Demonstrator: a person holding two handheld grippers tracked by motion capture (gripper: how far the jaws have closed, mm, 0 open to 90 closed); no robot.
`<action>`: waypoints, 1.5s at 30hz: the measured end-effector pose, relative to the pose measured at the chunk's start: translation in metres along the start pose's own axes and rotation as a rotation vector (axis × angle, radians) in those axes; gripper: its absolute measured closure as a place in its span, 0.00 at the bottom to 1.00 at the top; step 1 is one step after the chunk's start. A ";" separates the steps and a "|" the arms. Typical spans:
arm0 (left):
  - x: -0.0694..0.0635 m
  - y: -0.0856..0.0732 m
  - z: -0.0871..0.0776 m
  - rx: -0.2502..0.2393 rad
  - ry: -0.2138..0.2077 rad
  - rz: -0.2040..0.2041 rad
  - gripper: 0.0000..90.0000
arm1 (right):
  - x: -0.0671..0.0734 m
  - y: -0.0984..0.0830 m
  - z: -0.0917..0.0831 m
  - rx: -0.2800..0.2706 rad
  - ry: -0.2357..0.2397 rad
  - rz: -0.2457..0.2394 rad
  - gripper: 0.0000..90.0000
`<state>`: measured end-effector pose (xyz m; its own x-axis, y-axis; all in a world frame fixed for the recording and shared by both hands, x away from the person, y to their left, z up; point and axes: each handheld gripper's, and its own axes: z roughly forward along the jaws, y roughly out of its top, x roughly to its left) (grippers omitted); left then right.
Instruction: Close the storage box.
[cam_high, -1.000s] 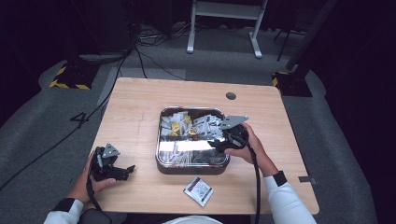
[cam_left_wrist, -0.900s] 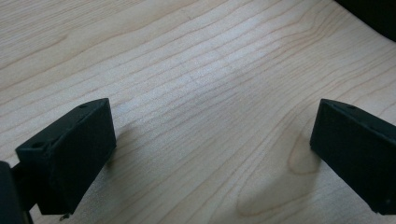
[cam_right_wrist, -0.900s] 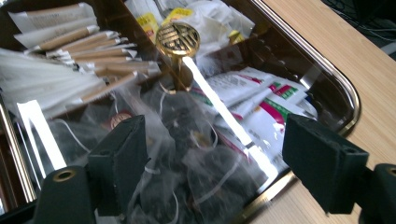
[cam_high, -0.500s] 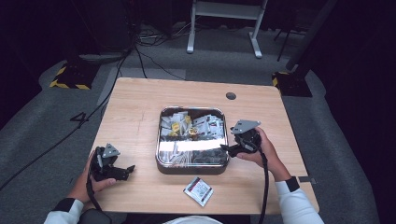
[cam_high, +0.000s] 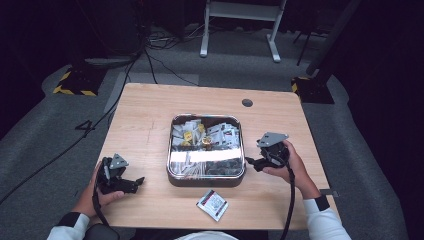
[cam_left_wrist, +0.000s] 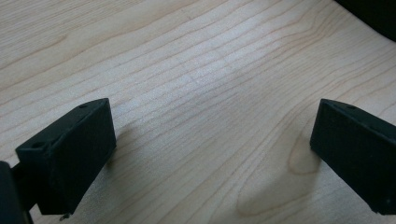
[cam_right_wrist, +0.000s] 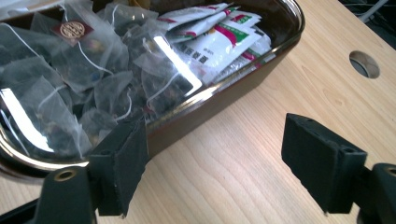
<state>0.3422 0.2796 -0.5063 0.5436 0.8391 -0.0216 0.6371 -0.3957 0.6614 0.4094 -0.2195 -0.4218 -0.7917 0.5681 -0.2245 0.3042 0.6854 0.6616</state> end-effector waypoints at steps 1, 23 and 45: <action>0.000 0.000 0.000 0.000 0.000 0.002 0.00 | 0.000 -0.001 0.000 0.002 0.002 0.001 0.25; 0.000 0.000 0.000 0.000 0.000 0.000 0.00 | -0.005 -0.033 -0.013 0.037 -0.044 0.033 0.24; 0.000 0.000 0.000 0.000 0.002 -0.002 0.00 | -0.010 -0.082 -0.019 0.063 -0.069 0.103 0.24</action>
<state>0.3420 0.2794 -0.5063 0.5412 0.8406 -0.0210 0.6378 -0.3941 0.6617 0.3823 -0.2898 -0.4599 -0.7170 0.6653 -0.2083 0.4159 0.6480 0.6381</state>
